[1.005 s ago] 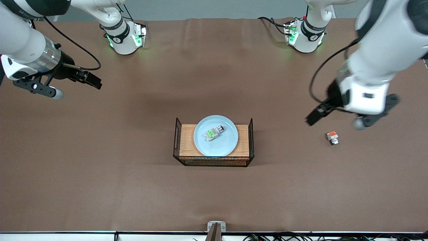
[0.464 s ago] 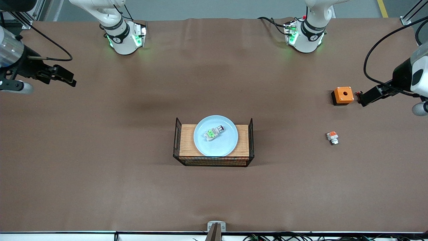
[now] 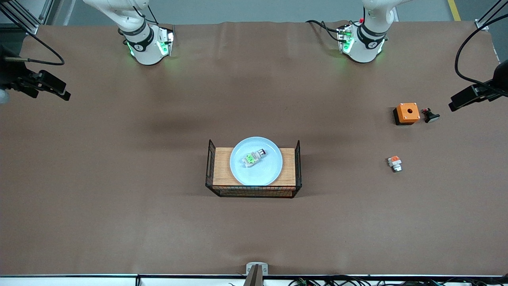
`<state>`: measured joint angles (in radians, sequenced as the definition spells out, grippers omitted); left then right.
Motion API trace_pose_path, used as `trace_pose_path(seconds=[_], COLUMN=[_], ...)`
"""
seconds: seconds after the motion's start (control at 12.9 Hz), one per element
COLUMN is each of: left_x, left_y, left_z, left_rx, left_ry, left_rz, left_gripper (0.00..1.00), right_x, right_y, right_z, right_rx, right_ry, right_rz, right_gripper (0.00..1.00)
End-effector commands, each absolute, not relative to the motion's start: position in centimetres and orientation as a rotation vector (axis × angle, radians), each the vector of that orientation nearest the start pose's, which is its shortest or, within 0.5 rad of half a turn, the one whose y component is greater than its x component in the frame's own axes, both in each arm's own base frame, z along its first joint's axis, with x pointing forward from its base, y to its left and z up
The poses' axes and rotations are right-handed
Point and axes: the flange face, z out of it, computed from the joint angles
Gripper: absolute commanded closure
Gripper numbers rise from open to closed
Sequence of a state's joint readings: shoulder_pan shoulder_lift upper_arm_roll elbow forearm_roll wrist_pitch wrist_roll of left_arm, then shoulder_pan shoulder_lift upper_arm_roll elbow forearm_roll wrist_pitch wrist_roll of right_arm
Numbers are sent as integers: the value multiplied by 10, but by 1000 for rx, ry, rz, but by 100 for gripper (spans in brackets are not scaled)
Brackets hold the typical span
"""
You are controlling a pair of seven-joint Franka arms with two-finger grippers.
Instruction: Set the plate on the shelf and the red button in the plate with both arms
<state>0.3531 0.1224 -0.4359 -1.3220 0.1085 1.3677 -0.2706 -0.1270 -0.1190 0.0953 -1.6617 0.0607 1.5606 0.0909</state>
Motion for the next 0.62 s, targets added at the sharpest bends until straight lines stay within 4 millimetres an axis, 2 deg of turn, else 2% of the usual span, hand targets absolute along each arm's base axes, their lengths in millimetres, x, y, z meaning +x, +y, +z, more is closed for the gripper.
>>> trace_pose_path(seconds=[0.0,0.15,0.39,0.54], left_x=[550,538,518,507], left_y=[-18,-22,-36,-45], left_z=[671,667,657,653], left_rx=[-3037,-3024,-3042,-3040], left_ry=[-245,-245,-222,-199], left_rz=[64,70,79,15], left_gripper=[0,0,0,0], right_x=[514,517,518,517], right_y=[-3,-5,-10,-11], right_z=[668,681,681,683], right_rx=[-3101,-3098,-3097,-3097], right_ry=[171,169,178,178], right_rz=[-95,-138,-122,-124], right_gripper=[1,1,0,0])
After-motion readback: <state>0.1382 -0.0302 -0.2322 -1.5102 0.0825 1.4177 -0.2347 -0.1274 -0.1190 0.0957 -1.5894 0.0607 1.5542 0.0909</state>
